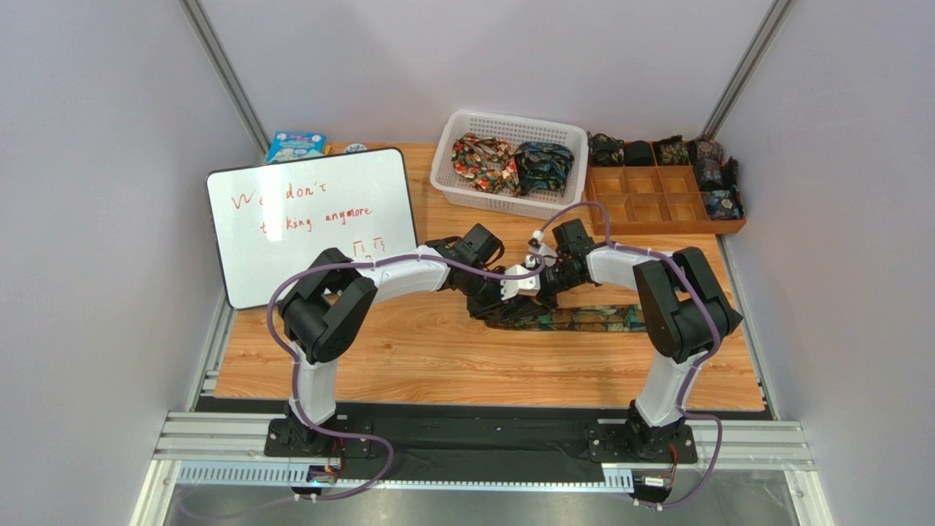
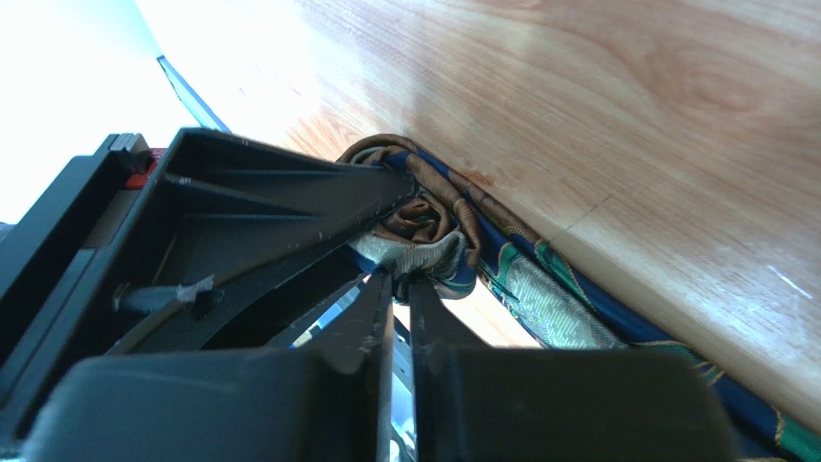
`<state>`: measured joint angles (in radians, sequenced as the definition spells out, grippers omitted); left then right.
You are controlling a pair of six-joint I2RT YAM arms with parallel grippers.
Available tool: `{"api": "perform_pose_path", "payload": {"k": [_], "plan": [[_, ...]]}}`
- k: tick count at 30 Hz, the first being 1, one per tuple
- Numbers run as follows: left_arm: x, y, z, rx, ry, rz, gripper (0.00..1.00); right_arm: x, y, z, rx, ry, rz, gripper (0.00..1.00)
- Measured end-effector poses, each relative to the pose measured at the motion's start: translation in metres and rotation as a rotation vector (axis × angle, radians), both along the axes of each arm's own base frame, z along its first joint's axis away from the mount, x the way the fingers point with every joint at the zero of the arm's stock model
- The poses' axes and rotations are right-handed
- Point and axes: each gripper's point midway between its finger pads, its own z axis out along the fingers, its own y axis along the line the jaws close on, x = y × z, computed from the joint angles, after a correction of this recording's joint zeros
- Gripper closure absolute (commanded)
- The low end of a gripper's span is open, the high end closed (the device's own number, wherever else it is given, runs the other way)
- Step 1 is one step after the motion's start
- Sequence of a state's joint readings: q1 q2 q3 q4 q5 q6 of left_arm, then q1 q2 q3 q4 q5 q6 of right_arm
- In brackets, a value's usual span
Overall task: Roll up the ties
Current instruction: Roll the tie at the center of the board.
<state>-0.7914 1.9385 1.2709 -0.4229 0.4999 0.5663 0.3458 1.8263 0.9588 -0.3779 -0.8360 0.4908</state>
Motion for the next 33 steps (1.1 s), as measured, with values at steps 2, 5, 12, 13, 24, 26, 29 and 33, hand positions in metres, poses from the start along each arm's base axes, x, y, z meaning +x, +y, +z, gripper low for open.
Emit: {"api": "perform_pose_path", "payload": {"k": [2, 5, 12, 13, 24, 26, 29, 33], "plan": [[0.0, 0.0, 0.0, 0.002, -0.002, 0.001, 0.59, 0.001, 0.0, 0.001, 0.002, -0.006, 0.004, 1.0], [0.001, 0.0, 0.0, 0.003, -0.006, -0.002, 0.51, 0.002, -0.003, 0.0, 0.0, -0.01, 0.003, 1.0], [0.002, 0.006, -0.002, 0.02, -0.003, 0.002, 0.27, 0.008, -0.022, -0.01, -0.016, 0.036, -0.046, 1.0], [0.003, 0.007, -0.002, 0.02, -0.003, 0.004, 0.27, 0.009, -0.024, -0.01, -0.016, 0.042, -0.052, 1.0], [0.007, 0.0, 0.006, -0.032, -0.001, 0.011, 0.01, 0.007, -0.045, -0.021, -0.04, 0.072, -0.07, 1.0], [0.007, -0.005, 0.009, -0.057, 0.007, 0.012, 0.01, 0.005, -0.047, -0.023, -0.044, 0.078, -0.068, 1.0], [0.006, -0.012, 0.013, -0.091, 0.021, 0.02, 0.01, 0.003, -0.049, -0.024, -0.046, 0.079, -0.062, 1.0], [0.006, -0.022, 0.019, -0.132, 0.02, 0.019, 0.01, 0.001, -0.049, -0.026, -0.038, 0.088, -0.053, 1.0]]}}
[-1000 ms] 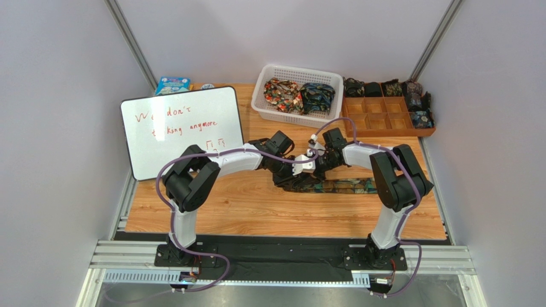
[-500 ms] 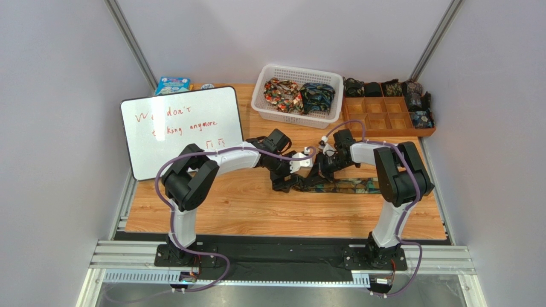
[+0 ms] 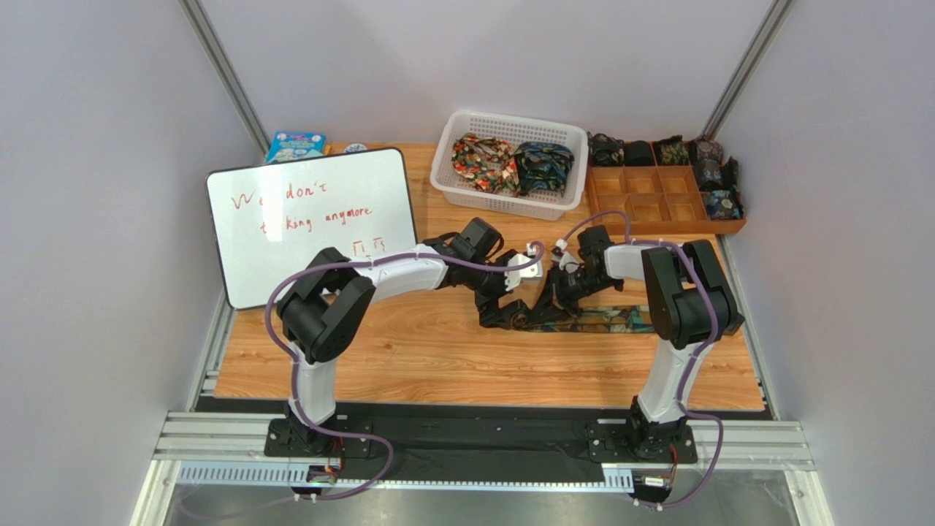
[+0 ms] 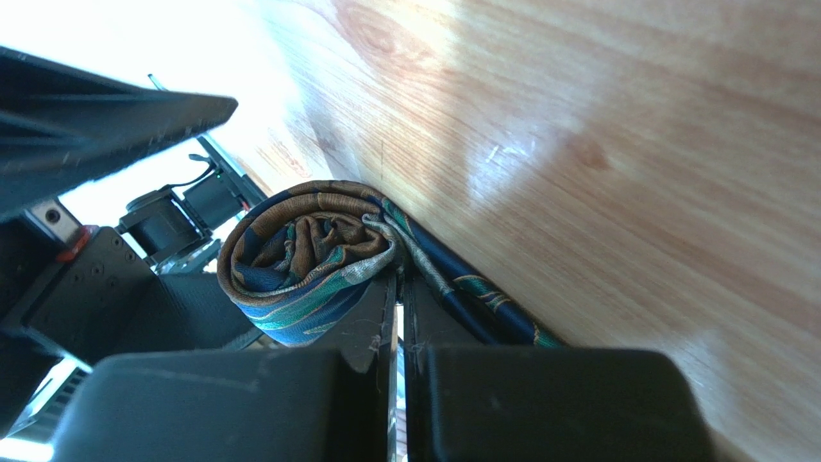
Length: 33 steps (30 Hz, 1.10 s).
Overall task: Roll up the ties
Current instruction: Roll the tie at the center of the board.
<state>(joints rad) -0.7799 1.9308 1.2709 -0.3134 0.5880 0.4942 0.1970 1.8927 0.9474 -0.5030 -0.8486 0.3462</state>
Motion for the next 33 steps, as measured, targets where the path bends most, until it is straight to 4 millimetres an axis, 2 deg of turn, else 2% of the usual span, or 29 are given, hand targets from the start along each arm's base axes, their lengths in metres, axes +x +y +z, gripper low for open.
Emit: {"api": "perform_pose_path", "payload": {"k": [2, 5, 8, 10, 11, 12, 14, 19, 26, 33], "plan": [[-0.001, -0.006, 0.002, -0.02, -0.004, -0.009, 0.03, -0.001, 0.0, 0.0, 0.006, 0.007, 0.0, 1.0], [-0.004, -0.016, 0.004, -0.041, -0.011, -0.029, 0.14, -0.002, 0.0, 0.0, 0.009, 0.013, 0.001, 1.0], [-0.007, -0.024, 0.003, -0.047, -0.024, -0.048, 0.3, -0.002, 0.0, 0.001, 0.013, 0.014, 0.003, 1.0], [-0.009, -0.029, -0.001, -0.039, -0.04, -0.066, 0.47, -0.002, 0.0, 0.001, 0.016, 0.014, 0.003, 1.0], [-0.01, -0.03, -0.004, -0.031, -0.041, -0.07, 0.62, -0.002, 0.001, 0.001, 0.021, 0.014, 0.002, 1.0], [-0.011, -0.03, -0.007, -0.019, -0.049, -0.078, 0.67, -0.002, 0.001, 0.002, 0.026, 0.012, 0.002, 1.0], [-0.012, -0.029, -0.015, 0.015, -0.056, -0.084, 0.77, -0.003, 0.002, 0.002, 0.037, 0.015, 0.001, 0.93], [-0.009, -0.025, -0.017, 0.047, -0.103, -0.111, 0.8, -0.001, -0.001, 0.008, 0.04, -0.005, -0.007, 0.69], [-0.003, -0.011, -0.017, 0.105, -0.152, -0.128, 0.77, 0.007, -0.006, 0.036, 0.057, -0.086, -0.028, 0.61], [-0.004, -0.005, -0.018, 0.129, -0.159, -0.138, 0.72, 0.01, 0.008, 0.043, 0.081, -0.103, -0.029, 0.59]]}}
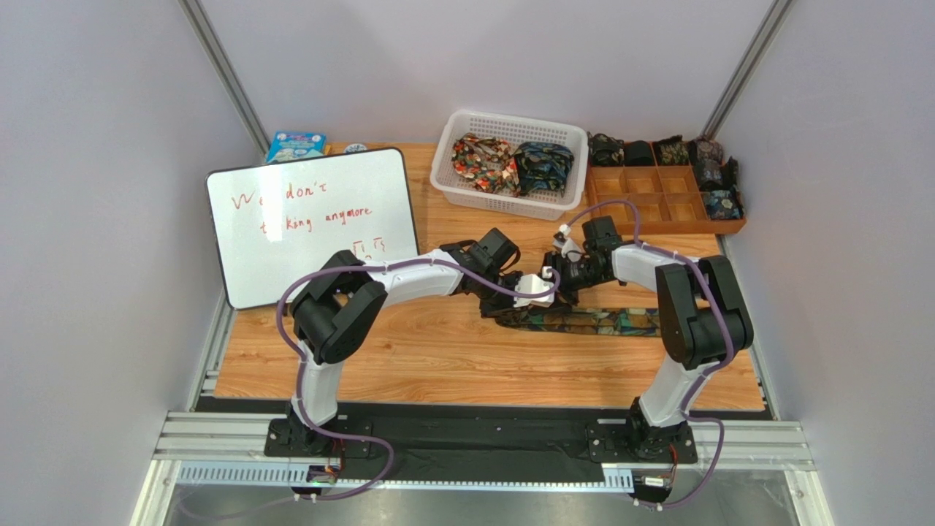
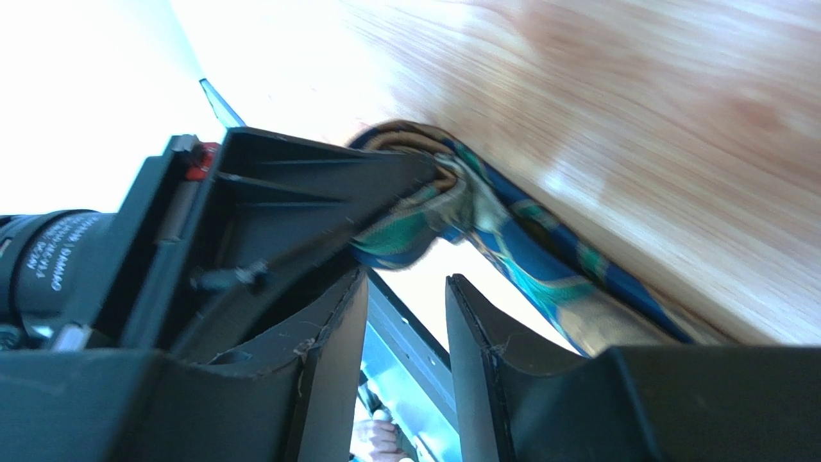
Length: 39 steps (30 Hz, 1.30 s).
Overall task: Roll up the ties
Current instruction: Roll the tie at the center of the board.
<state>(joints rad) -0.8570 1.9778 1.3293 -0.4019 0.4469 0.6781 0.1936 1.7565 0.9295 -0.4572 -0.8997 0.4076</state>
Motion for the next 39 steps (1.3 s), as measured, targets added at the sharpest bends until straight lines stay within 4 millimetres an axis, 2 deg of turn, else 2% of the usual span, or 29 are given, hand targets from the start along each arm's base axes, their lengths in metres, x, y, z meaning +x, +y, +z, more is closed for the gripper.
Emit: {"api": "perform_pose_path", "payload": {"k": [4, 5, 6, 8, 9, 10, 12, 13, 17, 25, 29, 35, 38, 39], "plan": [[-0.001, 0.002, 0.0, 0.01, 0.003, -0.009, 0.71, 0.001, 0.015, 0.001, 0.013, -0.02, 0.02, 0.63], [-0.002, 0.003, 0.0, 0.015, 0.005, -0.01, 0.71, 0.001, 0.018, 0.0, 0.014, -0.024, 0.026, 0.68], [-0.002, 0.003, 0.0, 0.017, 0.008, -0.012, 0.71, 0.0, 0.021, -0.002, 0.012, -0.021, 0.031, 0.78], [-0.003, 0.006, 0.0, 0.022, 0.013, -0.013, 0.69, 0.0, 0.025, -0.007, 0.012, -0.014, 0.035, 0.89], [-0.003, 0.007, -0.001, 0.027, 0.015, -0.014, 0.68, -0.001, 0.026, -0.007, 0.016, -0.008, 0.036, 0.97], [-0.003, 0.008, -0.001, 0.029, 0.016, -0.015, 0.66, -0.001, 0.027, -0.008, 0.02, -0.002, 0.037, 1.0], [-0.002, 0.008, -0.001, 0.03, 0.015, -0.016, 0.62, -0.002, 0.028, -0.008, 0.028, 0.005, 0.042, 1.0], [-0.002, 0.009, -0.001, 0.03, 0.014, -0.015, 0.57, -0.001, 0.027, -0.008, 0.028, 0.006, 0.04, 1.0], [-0.001, 0.012, -0.001, 0.028, 0.026, -0.011, 0.45, -0.001, 0.022, -0.011, 0.017, 0.005, 0.037, 1.0], [0.006, 0.03, -0.004, 0.045, 0.078, 0.044, 0.29, 0.003, -0.011, -0.035, -0.075, 0.039, -0.014, 1.0], [0.002, 0.028, -0.001, 0.026, 0.102, 0.055, 0.27, 0.0, -0.019, -0.04, -0.096, 0.047, -0.011, 1.0], [0.0, 0.012, 0.008, -0.048, 0.129, 0.069, 0.25, -0.002, -0.02, -0.042, -0.095, 0.052, -0.002, 1.0], [-0.001, 0.002, 0.012, -0.079, 0.127, 0.065, 0.28, -0.002, -0.02, -0.042, -0.088, 0.057, -0.003, 1.0], [-0.002, -0.002, 0.013, -0.086, 0.126, 0.062, 0.33, -0.002, -0.02, -0.043, -0.086, 0.059, -0.004, 1.0]]}}
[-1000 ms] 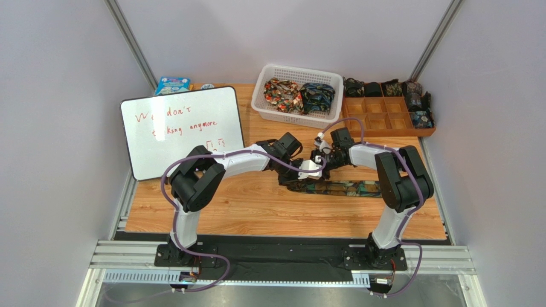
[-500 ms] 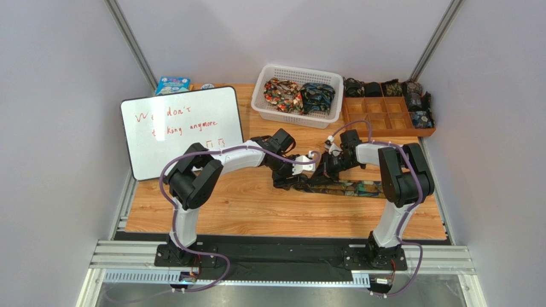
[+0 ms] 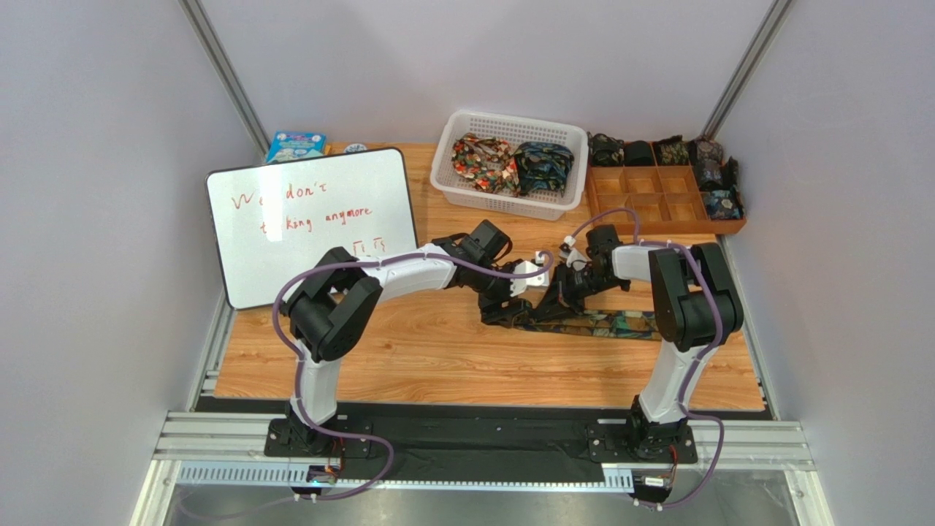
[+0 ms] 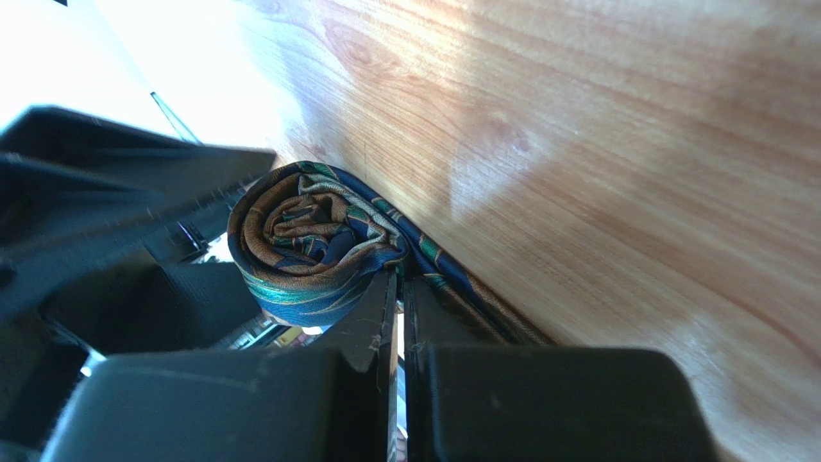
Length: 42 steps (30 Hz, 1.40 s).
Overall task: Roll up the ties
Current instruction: Roll the tie at the center of the board.
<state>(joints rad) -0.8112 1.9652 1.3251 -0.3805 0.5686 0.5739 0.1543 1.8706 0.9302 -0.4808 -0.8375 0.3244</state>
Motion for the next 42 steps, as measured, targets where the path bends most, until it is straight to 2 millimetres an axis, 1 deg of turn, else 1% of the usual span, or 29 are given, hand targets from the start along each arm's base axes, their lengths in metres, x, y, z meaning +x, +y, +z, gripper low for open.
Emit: {"api": "perform_pose_path", "payload": {"k": [2, 3, 5, 6, 7, 8, 10, 11, 14, 17, 20, 22, 24, 25, 27, 28, 30, 31, 34, 35, 37, 38, 41, 42], "plan": [[-0.002, -0.008, 0.0, -0.011, -0.002, -0.006, 0.41, 0.0, 0.0, 0.0, 0.003, 0.001, -0.001, 1.0], [-0.003, -0.012, -0.001, -0.014, -0.004, -0.01, 0.52, 0.0, 0.001, 0.0, 0.006, 0.001, -0.002, 1.0], [-0.004, -0.017, -0.004, -0.009, -0.009, -0.013, 0.64, -0.001, 0.002, 0.0, 0.01, 0.006, -0.003, 1.0], [-0.004, -0.018, -0.008, -0.002, -0.015, -0.014, 0.72, -0.002, 0.003, 0.0, 0.013, 0.011, -0.003, 1.0], [-0.004, -0.017, -0.009, 0.005, -0.012, -0.009, 0.75, -0.003, 0.004, 0.0, 0.017, 0.014, -0.001, 0.99], [-0.004, -0.016, -0.011, 0.013, -0.013, -0.008, 0.77, -0.004, 0.005, 0.0, 0.019, 0.016, -0.001, 0.92], [-0.003, -0.014, -0.012, 0.022, -0.019, -0.009, 0.8, -0.004, 0.006, 0.001, 0.02, 0.014, 0.003, 0.85], [-0.003, -0.014, -0.012, 0.024, -0.022, -0.009, 0.8, -0.004, 0.006, 0.002, 0.018, 0.011, 0.005, 0.76], [-0.003, -0.012, -0.013, 0.03, -0.044, -0.015, 0.8, -0.003, 0.0, 0.007, 0.006, -0.001, 0.014, 0.57], [-0.004, -0.004, -0.013, 0.049, -0.066, -0.008, 0.8, 0.0, -0.007, 0.018, 0.004, -0.025, 0.015, 0.5], [-0.002, -0.001, -0.014, 0.061, -0.078, 0.0, 0.79, 0.002, -0.009, 0.032, 0.011, -0.066, 0.013, 0.5], [-0.002, -0.001, -0.014, 0.063, -0.081, 0.002, 0.79, 0.002, -0.004, 0.04, 0.024, -0.091, 0.025, 0.51], [-0.002, -0.001, -0.014, 0.065, -0.084, 0.002, 0.78, -0.001, 0.003, 0.043, 0.036, -0.095, 0.045, 0.53], [-0.002, -0.001, -0.015, 0.066, -0.085, 0.002, 0.78, -0.004, 0.008, 0.043, 0.04, -0.093, 0.057, 0.54], [-0.002, -0.001, -0.015, 0.068, -0.087, 0.002, 0.78, -0.007, 0.016, 0.044, 0.049, -0.09, 0.073, 0.61], [-0.001, -0.001, -0.015, 0.069, -0.09, 0.003, 0.77, -0.007, 0.019, 0.043, 0.052, -0.091, 0.079, 0.72], [-0.001, -0.001, -0.015, 0.071, -0.091, 0.004, 0.75, -0.009, 0.027, 0.042, 0.056, -0.091, 0.093, 0.85], [-0.001, -0.001, -0.015, 0.071, -0.093, 0.004, 0.74, -0.009, 0.029, 0.04, 0.052, -0.089, 0.098, 1.0], [-0.001, 0.0, -0.015, 0.076, -0.097, 0.004, 0.64, -0.01, 0.03, 0.035, 0.052, -0.067, 0.097, 1.0], [0.0, 0.0, -0.015, 0.077, -0.1, 0.004, 0.54, -0.01, 0.029, 0.035, 0.053, -0.063, 0.094, 1.0], [0.001, 0.0, -0.015, 0.077, -0.106, -0.001, 0.45, -0.009, 0.027, 0.033, 0.051, -0.06, 0.09, 1.0], [0.001, 0.001, -0.015, 0.08, -0.107, 0.0, 0.38, -0.009, 0.025, 0.031, 0.047, -0.055, 0.087, 1.0], [0.005, 0.01, -0.018, 0.096, -0.092, 0.015, 0.3, -0.009, 0.016, 0.027, 0.037, -0.035, 0.073, 1.0], [0.006, 0.012, -0.018, 0.097, -0.089, 0.019, 0.29, -0.009, 0.014, 0.026, 0.035, -0.029, 0.069, 1.0]]}}
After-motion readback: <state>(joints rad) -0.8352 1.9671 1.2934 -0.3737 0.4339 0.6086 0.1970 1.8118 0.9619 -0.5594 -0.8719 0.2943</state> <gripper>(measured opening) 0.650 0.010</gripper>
